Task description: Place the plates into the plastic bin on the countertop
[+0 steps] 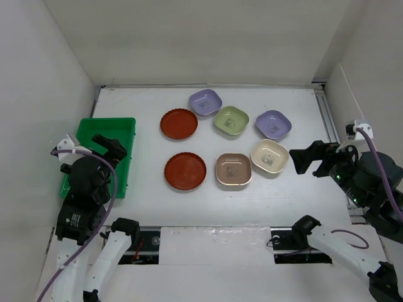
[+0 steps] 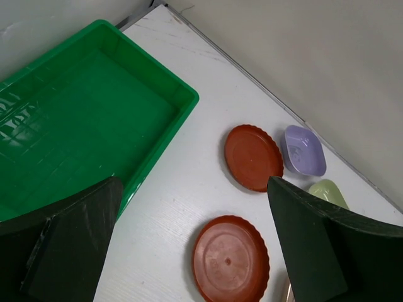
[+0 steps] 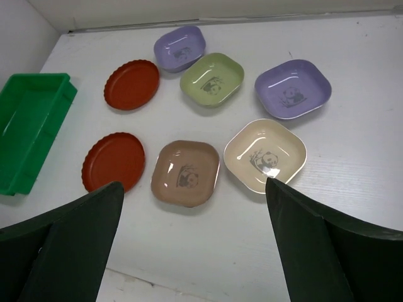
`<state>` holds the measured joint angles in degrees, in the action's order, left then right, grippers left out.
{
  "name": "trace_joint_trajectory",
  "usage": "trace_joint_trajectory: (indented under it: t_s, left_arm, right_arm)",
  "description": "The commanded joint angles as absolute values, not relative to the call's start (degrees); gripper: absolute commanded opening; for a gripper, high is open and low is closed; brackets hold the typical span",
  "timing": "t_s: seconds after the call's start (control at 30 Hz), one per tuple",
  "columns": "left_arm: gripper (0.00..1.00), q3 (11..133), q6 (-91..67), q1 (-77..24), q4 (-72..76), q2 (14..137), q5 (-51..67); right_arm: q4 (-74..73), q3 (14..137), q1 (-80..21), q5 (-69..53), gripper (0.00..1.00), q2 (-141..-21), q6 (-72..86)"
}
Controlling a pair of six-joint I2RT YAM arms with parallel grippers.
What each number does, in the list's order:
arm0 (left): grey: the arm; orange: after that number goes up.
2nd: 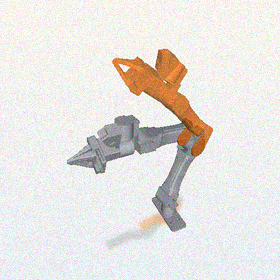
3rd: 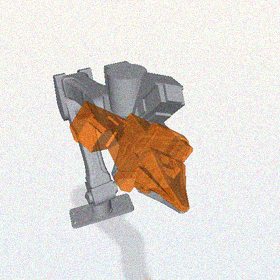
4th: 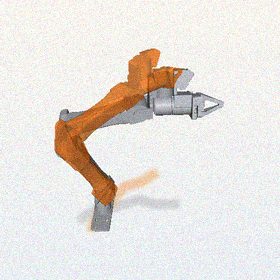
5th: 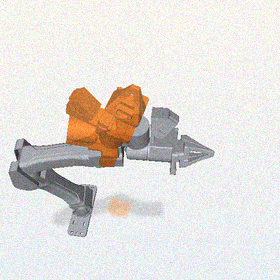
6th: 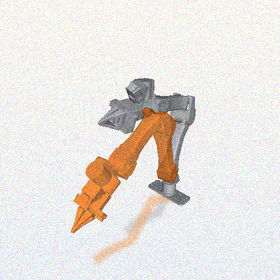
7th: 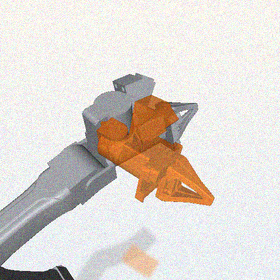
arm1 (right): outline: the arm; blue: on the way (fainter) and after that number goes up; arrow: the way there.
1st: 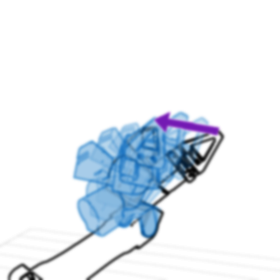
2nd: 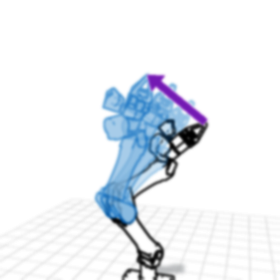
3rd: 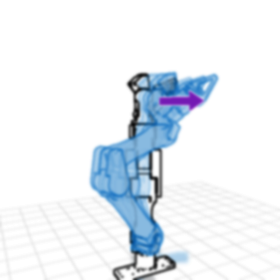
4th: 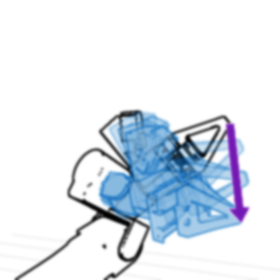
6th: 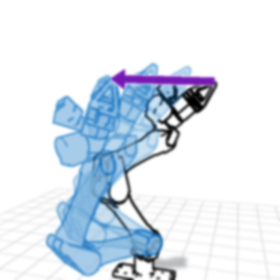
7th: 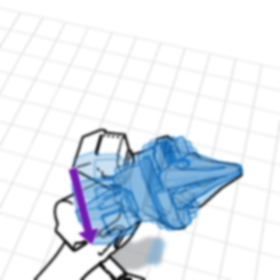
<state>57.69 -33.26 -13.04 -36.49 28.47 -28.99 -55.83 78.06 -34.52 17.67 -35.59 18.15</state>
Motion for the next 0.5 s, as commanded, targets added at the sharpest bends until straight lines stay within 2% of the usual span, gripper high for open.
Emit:
trace_joint_trajectory:
  t_s: [0.0,0.3,0.4,0.47]
  left_arm:
    - [1.00,57.2,-33.1,-13.2,-36.3,30.6,-29.5]
    - [1.00,56.7,-33.1,-13.2,-35.2,28.7,-28.7]
    - [1.00,56.7,-29.2,-13.2,-33.4,28.8,-22.5]
    - [1.00,57.2,-28.6,-13.2,-32.6,33.9,-17.7]
  right_arm:
    - [-56.7,79.4,-34.3,19.9,1.00,-35.6,17.5]
    - [-56.7,79.4,-34.3,21.0,1.00,-35.1,17.0]
    - [-55.6,78.8,-34.3,21.0,1.00,-35.1,17.0]
    - [-54.6,78.1,-34.3,19.5,1.00,-35.1,17.0]
